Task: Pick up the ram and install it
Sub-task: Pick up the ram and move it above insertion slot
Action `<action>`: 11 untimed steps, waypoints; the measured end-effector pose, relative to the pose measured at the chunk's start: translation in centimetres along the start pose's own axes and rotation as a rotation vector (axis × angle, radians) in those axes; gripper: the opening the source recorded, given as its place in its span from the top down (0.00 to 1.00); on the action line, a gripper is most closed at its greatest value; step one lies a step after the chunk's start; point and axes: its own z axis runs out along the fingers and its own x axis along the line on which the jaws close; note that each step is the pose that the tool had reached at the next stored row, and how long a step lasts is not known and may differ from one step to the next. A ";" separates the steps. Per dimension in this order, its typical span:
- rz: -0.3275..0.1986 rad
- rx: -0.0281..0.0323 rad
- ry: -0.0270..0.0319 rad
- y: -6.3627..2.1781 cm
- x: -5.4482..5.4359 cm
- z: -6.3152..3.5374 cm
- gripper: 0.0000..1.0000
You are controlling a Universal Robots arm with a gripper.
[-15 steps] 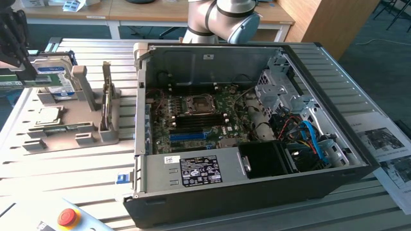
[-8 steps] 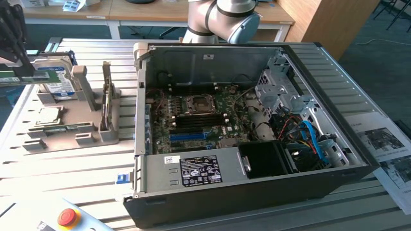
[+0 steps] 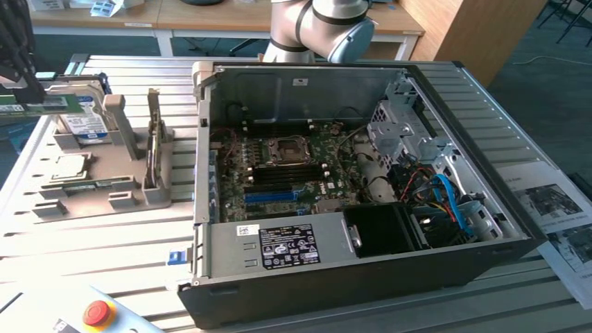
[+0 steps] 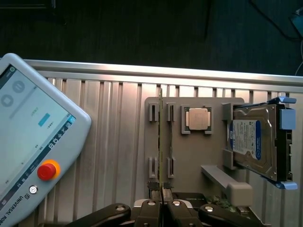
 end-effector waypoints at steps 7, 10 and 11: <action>0.000 -0.0001 0.0000 0.00 0.0 -0.05 0.88; 0.000 -0.0002 0.0001 -0.22 0.0 -0.06 0.88; 0.000 -0.0001 0.0000 -0.33 0.0 -0.06 0.88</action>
